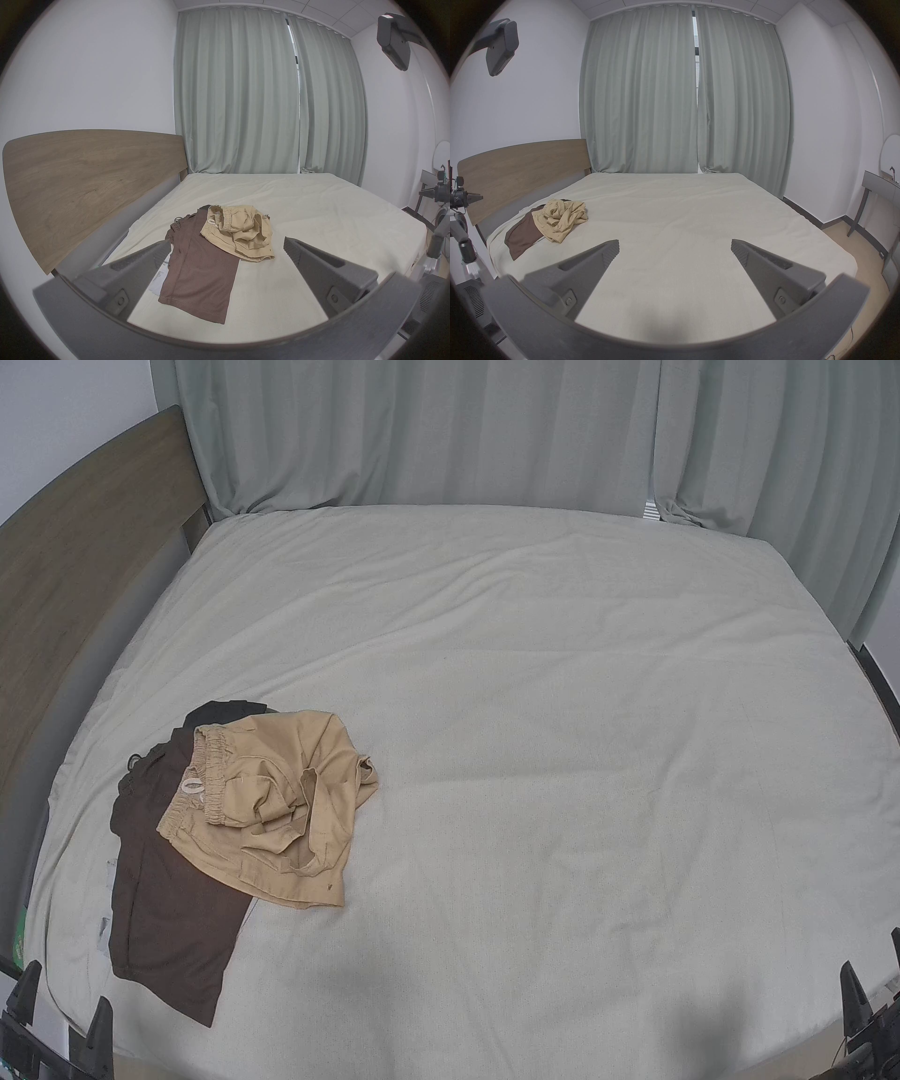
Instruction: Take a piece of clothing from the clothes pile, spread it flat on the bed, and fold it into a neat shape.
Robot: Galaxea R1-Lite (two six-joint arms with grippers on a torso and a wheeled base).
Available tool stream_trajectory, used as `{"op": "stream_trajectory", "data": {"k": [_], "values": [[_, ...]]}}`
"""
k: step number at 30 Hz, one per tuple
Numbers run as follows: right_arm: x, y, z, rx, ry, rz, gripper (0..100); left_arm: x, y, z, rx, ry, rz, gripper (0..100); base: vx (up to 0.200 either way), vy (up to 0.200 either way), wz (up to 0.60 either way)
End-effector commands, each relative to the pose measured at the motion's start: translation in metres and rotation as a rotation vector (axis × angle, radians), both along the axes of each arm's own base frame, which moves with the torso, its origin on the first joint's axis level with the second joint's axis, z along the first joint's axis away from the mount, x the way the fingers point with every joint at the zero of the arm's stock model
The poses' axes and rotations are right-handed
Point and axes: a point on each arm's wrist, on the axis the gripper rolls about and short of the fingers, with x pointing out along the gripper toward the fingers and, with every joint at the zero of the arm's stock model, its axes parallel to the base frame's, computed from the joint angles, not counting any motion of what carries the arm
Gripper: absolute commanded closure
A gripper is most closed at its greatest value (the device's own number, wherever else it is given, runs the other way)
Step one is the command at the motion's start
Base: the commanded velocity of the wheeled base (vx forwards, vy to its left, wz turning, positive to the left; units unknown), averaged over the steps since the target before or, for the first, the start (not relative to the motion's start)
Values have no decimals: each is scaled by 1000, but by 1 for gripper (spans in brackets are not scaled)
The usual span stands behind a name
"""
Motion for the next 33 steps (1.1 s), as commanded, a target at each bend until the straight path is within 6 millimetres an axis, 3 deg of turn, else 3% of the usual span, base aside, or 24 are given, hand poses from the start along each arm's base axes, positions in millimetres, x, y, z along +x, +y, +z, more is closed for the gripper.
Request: {"op": "stream_trajectory", "data": {"k": [1,5,8,15,25,33], "values": [[0,0,-5,0,4,-1,0,1,0,-5,-1,9,2,0,0,0,0],[0,0,-5,0,5,-2,0,-1,0,4,-4,-40,4,0,0,0,0],[0,0,-5,0,5,-1,0,-13,-1,44,2,-155,1,0,0,0,0],[0,0,-5,2,4,-1,0,-8,-1,57,-8,-115,-35,0,0,0,0],[0,0,-5,0,4,1,0,14,0,88,-149,-8,-140,0,0,0,0],[0,0,-5,0,4,1,0,46,-3,115,-234,38,-157,0,0,0,0]]}}
